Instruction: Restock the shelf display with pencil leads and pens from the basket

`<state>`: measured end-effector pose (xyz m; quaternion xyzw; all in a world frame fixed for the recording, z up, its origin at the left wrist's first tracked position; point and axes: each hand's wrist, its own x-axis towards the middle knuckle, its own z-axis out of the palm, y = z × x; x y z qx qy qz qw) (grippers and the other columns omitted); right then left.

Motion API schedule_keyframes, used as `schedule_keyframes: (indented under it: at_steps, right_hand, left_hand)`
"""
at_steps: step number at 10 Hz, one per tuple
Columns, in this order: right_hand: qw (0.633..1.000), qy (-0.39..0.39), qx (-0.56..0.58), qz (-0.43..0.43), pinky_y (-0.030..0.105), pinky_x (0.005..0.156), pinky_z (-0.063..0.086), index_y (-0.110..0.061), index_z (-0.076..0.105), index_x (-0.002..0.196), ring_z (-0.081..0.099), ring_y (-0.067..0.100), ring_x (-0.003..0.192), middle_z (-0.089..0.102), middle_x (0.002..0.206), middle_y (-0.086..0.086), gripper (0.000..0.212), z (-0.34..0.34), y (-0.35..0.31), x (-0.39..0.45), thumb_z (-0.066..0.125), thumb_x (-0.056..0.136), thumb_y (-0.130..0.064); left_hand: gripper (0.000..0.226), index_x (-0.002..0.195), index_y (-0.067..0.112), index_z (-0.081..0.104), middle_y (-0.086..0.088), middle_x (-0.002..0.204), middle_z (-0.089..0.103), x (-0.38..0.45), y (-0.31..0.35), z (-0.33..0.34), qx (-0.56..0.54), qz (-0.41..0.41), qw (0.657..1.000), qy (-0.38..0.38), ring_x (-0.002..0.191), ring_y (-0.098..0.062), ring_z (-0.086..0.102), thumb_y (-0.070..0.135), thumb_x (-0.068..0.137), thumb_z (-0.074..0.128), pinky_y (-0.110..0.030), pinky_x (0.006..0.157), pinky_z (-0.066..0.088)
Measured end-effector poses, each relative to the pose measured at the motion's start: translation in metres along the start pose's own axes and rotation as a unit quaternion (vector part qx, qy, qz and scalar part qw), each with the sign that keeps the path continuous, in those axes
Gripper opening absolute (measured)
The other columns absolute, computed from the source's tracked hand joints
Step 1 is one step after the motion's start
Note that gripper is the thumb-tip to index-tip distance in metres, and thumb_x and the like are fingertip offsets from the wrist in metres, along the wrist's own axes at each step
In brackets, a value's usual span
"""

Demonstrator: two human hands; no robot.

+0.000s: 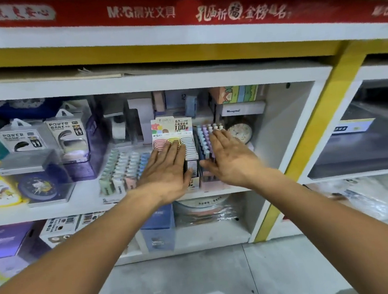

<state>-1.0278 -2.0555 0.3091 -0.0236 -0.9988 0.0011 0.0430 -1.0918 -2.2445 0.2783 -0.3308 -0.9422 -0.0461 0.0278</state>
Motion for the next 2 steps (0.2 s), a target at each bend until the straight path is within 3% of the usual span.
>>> schedule_keyframes:
  at_steps: [2]
  right_hand:
    - [1.000,-0.024,0.017,0.003,0.051,0.124,0.005,-0.015,0.000,0.159,-0.004,0.022,0.154,-0.004,0.167,0.005,0.088,-0.024,-0.005,-0.011,0.039,0.096,-0.062]
  left_hand:
    - [0.071,0.157,0.019,-0.003,-0.001,0.166,-0.009,-0.009,0.005,-0.035,0.009,0.005,1.000,-0.007,0.151,-0.017,-0.011,0.048,0.100,0.028,-0.039,0.122,-0.007]
